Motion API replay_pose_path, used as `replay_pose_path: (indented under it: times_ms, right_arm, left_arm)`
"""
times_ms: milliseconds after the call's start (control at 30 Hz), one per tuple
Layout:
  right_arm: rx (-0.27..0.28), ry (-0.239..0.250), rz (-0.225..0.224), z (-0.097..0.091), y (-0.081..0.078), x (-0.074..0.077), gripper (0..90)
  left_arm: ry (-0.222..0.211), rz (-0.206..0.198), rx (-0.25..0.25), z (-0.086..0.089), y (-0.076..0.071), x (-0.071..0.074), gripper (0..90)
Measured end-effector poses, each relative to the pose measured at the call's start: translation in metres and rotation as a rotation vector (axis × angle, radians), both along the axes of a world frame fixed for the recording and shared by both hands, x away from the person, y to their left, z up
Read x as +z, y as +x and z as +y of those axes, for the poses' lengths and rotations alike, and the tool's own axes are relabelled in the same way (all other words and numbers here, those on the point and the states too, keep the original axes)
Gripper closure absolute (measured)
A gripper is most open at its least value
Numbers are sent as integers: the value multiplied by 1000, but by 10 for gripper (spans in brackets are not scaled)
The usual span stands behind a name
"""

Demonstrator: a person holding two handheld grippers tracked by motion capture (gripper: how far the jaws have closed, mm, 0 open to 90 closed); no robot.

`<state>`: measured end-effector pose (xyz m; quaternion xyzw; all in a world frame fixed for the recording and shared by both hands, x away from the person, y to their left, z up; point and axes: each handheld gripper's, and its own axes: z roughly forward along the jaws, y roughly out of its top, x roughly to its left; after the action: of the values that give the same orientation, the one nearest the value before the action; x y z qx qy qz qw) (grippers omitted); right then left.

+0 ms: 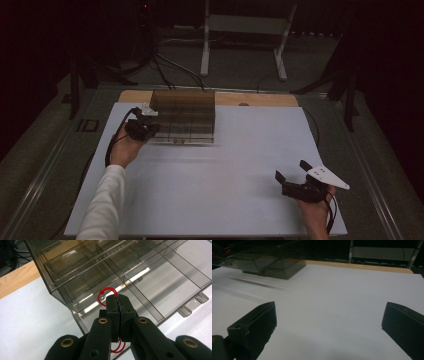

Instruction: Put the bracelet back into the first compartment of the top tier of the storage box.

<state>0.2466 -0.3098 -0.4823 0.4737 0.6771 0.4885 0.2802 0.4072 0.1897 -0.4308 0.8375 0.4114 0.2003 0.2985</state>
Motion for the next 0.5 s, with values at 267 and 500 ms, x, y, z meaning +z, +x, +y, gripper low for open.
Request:
replay_pose_path:
  times_ms: [267,500]
  right_arm:
    - [0,-1,-1,0,0,0,4]
    - [0,-3,-2,0,0,0,4]
  left_arm:
    - [-112,-55,72,8,-2,9,277]
    - [-116,-72,91,9,-4,10,81]
